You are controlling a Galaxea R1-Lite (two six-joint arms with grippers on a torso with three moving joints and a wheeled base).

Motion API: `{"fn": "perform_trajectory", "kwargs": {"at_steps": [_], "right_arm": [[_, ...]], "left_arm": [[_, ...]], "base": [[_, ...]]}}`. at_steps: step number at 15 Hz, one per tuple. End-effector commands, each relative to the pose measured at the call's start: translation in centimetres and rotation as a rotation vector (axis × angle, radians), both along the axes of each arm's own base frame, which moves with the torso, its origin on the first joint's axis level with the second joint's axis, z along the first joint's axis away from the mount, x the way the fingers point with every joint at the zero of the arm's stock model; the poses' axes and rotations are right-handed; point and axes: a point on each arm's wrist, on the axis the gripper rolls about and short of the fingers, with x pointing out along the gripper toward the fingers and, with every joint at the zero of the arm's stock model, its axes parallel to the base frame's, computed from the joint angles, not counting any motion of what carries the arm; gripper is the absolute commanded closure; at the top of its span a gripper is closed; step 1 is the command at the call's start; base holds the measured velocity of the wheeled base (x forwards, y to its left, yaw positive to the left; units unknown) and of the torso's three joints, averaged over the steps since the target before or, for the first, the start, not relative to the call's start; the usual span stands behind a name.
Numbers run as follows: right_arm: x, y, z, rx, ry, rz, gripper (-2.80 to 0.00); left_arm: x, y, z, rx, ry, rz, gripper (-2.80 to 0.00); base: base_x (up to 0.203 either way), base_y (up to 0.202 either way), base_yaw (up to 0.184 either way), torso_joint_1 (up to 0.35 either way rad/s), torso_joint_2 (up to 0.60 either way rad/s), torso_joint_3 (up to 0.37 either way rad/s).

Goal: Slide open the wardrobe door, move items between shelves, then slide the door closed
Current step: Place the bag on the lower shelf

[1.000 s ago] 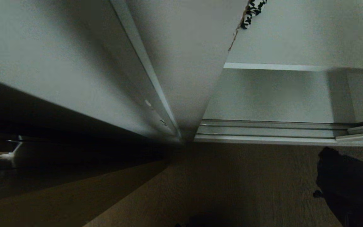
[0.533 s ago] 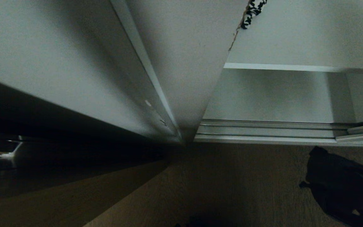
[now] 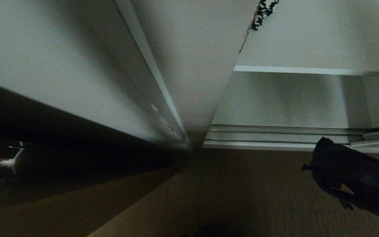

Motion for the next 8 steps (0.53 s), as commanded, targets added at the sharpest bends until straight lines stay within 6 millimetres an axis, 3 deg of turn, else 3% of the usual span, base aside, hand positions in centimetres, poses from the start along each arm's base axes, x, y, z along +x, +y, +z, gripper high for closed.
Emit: {"fn": "perform_trajectory", "kwargs": {"at_steps": [1, 3, 8], "right_arm": [[2.8, -0.5, -0.2, 0.011, 0.024, -0.017, 0.0], [4.5, -0.8, 0.6, 0.013, -0.06, -0.025, 0.0], [6.0, -1.0, 1.7, 0.002, -0.157, 0.01, 0.0]], "left_arm": [[0.0, 0.0, 0.0, 0.0, 0.0, 0.001, 0.0], [0.0, 0.0, 0.0, 0.0, 0.0, 0.001, 0.0], [0.0, 0.0, 0.0, 0.0, 0.0, 0.001, 0.0]], "base": [[0.0, 0.0, 0.0, 0.0, 0.0, 0.0], [0.0, 0.0, 0.0, 0.0, 0.0, 0.0], [0.0, 0.0, 0.0, 0.0, 0.0, 0.0]]}}
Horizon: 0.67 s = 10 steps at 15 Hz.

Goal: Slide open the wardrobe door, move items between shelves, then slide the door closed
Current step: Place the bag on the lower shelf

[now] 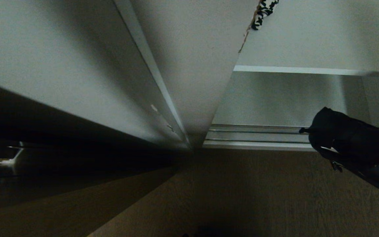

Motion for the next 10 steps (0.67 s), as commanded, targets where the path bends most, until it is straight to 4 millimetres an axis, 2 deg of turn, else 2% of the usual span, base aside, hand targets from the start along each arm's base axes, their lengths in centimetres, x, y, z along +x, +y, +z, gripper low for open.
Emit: {"fn": "perform_trajectory", "kwargs": {"at_steps": [1, 6, 10], "right_arm": [[1.4, -0.2, -0.1, -0.013, -0.019, 0.01, 0.0], [3.5, -0.4, 0.1, -0.054, -0.108, 0.053, 0.0], [2.6, -0.2, -1.3, -0.06, -0.076, 0.066, 0.0]], "left_arm": [[0.0, 0.0, 0.0, 0.0, 0.0, 0.001, 0.0], [0.0, 0.0, 0.0, 0.0, 0.0, 0.001, 0.0], [0.0, 0.0, 0.0, 0.0, 0.0, 0.001, 0.0]], "base": [[0.0, 0.0, 0.0, 0.0, 0.0, 0.0], [0.0, 0.0, 0.0, 0.0, 0.0, 0.0], [0.0, 0.0, 0.0, 0.0, 0.0, 0.0]]}}
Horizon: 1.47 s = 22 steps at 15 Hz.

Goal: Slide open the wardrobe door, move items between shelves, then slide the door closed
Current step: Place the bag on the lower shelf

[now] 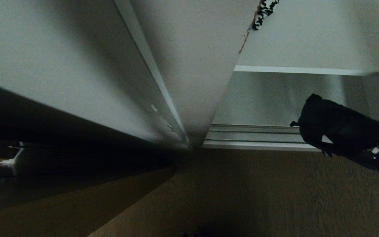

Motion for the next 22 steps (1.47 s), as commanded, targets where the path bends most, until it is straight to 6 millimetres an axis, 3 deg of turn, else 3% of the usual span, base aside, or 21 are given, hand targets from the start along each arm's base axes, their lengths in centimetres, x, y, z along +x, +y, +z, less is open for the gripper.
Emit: {"fn": "perform_trajectory", "kwargs": {"at_steps": [1, 5, 13, 22], "right_arm": [[-0.8, 0.1, -1.2, -0.002, 0.038, 0.0, 0.0], [-0.8, 0.1, -2.3, 0.005, 0.05, -0.001, 0.0], [2.6, -1.3, -3.2, -0.008, -0.04, -0.018, 0.0], [7.0, -2.5, -1.2, -0.056, -0.227, 0.031, 0.0]], "left_arm": [[0.0, 0.0, 0.0, 0.0, 0.0, 0.001, 0.0], [0.0, 0.0, 0.0, 0.0, 0.0, 0.001, 0.0], [0.0, 0.0, 0.0, 0.0, 0.0, 0.001, 0.0], [0.0, 0.0, 0.0, 0.0, 0.0, 0.001, 0.0]], "base": [[0.0, 0.0, 0.0, 0.0, 0.0, 0.0], [0.0, 0.0, 0.0, 0.0, 0.0, 0.0], [0.0, 0.0, 0.0, 0.0, 0.0, 0.0], [0.0, 0.0, 0.0, 0.0, 0.0, 0.0]]}}
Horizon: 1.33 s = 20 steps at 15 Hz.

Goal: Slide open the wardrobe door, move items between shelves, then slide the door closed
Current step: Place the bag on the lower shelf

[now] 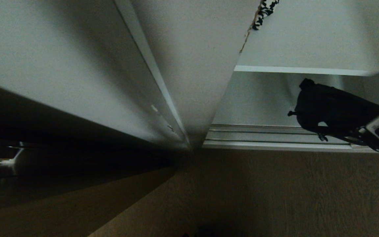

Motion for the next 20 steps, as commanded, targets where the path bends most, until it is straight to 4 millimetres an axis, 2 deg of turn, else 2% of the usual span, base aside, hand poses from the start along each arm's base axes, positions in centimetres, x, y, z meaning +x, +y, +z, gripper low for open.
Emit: {"fn": "perform_trajectory", "kwargs": {"at_steps": [1, 12, 14, 20], "right_arm": [[1.4, -0.5, -0.3, -0.006, 0.009, -0.003, 0.0], [8.7, -3.8, 0.2, -0.085, -0.079, 0.08, 0.0], [9.5, -4.0, 0.0, -0.089, -0.081, 0.088, 0.0], [13.1, -4.7, 2.7, -0.157, -0.223, 0.134, 0.0]], "left_arm": [[0.0, 0.0, 0.0, 0.0, 0.0, 0.001, 0.0], [0.0, 0.0, 0.0, 0.0, 0.0, 0.001, 0.0], [0.0, 0.0, 0.0, 0.0, 0.0, 0.001, 0.0], [0.0, 0.0, 0.0, 0.0, 0.0, 0.001, 0.0]], "base": [[0.0, 0.0, 0.0, 0.0, 0.0, 0.0], [0.0, 0.0, 0.0, 0.0, 0.0, 0.0], [0.0, 0.0, 0.0, 0.0, 0.0, 0.0], [0.0, 0.0, 0.0, 0.0, 0.0, 0.0]]}}
